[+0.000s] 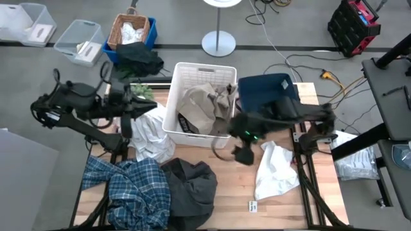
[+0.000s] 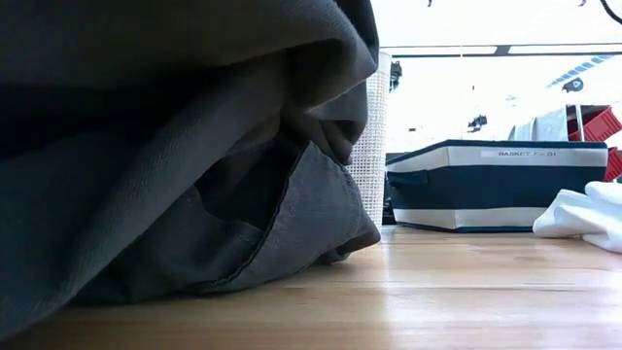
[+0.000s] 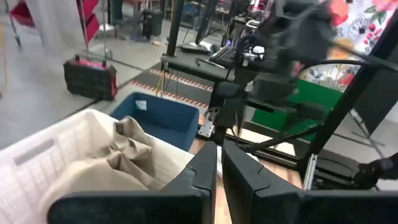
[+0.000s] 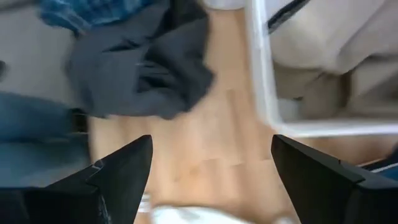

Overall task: Sort clothes
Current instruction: Put the black pants into the white bin

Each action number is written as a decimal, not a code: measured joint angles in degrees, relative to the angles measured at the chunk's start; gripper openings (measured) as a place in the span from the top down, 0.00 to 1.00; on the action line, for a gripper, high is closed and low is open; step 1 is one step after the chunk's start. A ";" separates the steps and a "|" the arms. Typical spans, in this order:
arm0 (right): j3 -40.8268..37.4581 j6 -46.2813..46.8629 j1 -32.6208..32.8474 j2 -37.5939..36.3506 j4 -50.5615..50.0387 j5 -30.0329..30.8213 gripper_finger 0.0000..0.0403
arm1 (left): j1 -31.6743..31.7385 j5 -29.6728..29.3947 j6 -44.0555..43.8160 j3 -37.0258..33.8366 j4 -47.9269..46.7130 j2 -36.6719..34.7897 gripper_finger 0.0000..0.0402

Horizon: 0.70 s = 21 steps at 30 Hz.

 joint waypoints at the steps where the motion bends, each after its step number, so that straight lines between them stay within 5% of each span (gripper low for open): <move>1: -1.03 3.39 1.76 -1.07 0.00 0.22 0.20 | -0.01 -0.01 -0.78 0.00 0.26 0.70 0.98; 11: -21.01 20.71 14.41 -9.15 1.83 10.93 0.18 | -0.07 0.67 -2.72 0.00 6.23 6.01 0.98; 21: -40.91 7.56 13.29 -8.46 43.87 5.07 0.17 | -0.07 2.04 1.83 0.00 6.21 6.61 0.98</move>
